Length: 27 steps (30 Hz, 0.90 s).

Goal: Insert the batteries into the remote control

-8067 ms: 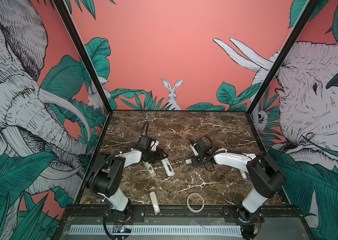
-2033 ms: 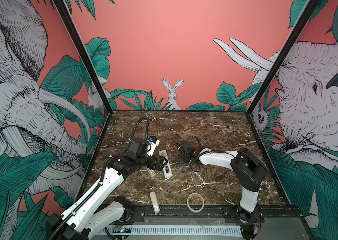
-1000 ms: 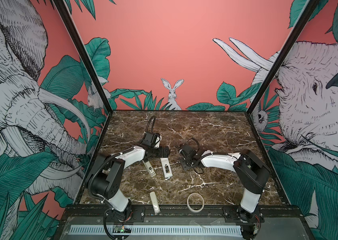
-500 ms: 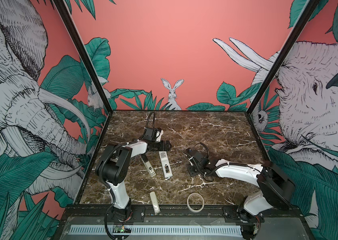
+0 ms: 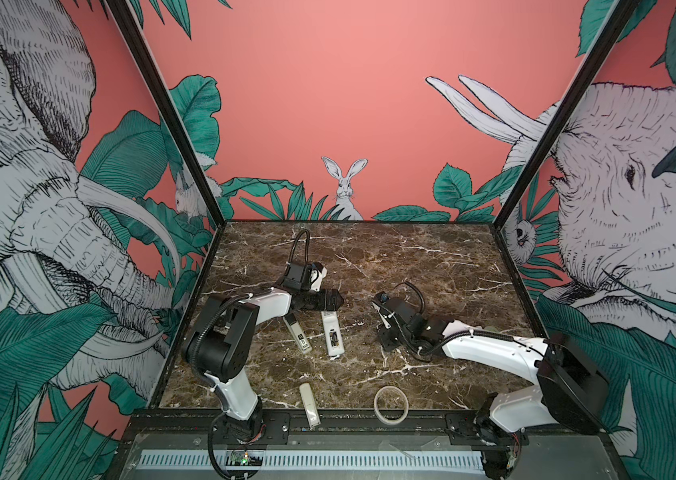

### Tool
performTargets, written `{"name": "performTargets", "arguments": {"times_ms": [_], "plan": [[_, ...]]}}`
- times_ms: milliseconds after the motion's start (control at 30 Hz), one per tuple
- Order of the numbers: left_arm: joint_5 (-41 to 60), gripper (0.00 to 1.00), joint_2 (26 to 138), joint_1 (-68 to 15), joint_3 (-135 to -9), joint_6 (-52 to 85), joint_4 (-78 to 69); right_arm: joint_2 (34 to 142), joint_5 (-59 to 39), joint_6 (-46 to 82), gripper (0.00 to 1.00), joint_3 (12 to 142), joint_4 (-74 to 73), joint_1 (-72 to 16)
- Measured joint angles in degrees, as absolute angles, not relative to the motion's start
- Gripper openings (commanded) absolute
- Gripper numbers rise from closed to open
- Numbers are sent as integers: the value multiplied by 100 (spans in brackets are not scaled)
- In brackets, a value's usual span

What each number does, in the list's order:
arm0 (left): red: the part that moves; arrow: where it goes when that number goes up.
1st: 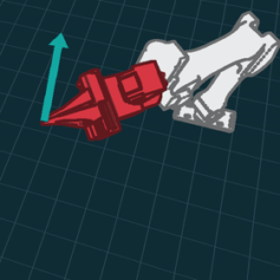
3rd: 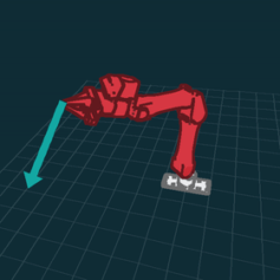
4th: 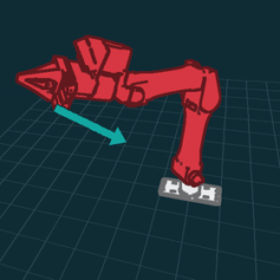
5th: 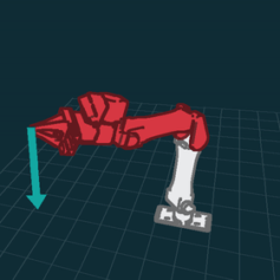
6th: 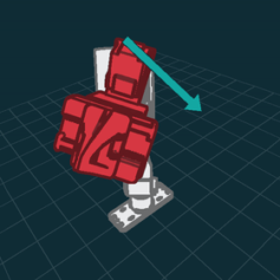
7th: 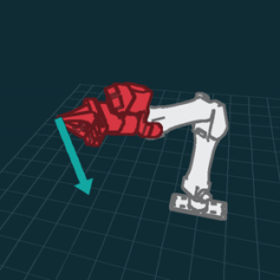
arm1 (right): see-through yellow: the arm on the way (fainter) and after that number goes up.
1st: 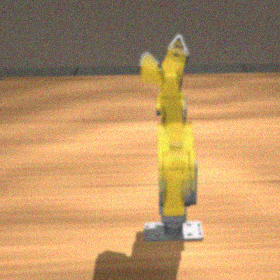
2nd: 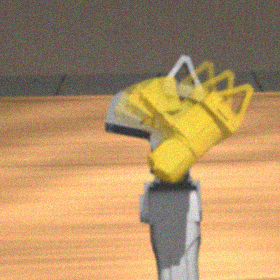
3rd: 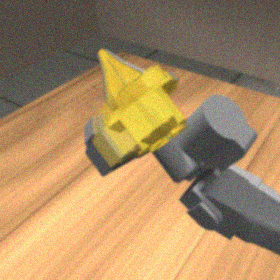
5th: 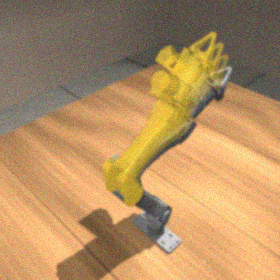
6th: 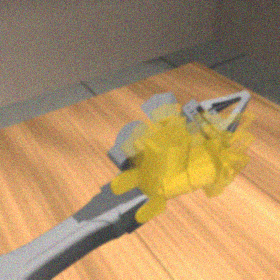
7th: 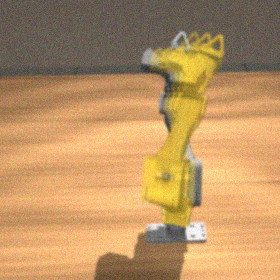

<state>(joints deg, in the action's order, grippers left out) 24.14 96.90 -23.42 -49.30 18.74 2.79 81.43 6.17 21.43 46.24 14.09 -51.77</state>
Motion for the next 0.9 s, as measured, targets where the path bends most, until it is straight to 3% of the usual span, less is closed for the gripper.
{"name": "performTargets", "arguments": {"times_ms": [233, 567, 900], "plan": [[2307, 99, 9214, -2967, -4578, 2088, 696, 7918, 434, 1927, 20, 4613, 1321, -5177], [1940, 99, 9000, -2980, -4788, 2158, 1776, 7870, 67, 2038, 19, 4488, 950, -5446], [2307, 99, 8976, -3164, -4762, 2388, 2158, 6665, 954, 2447, 21, 3962, 1264, -5391]]}}
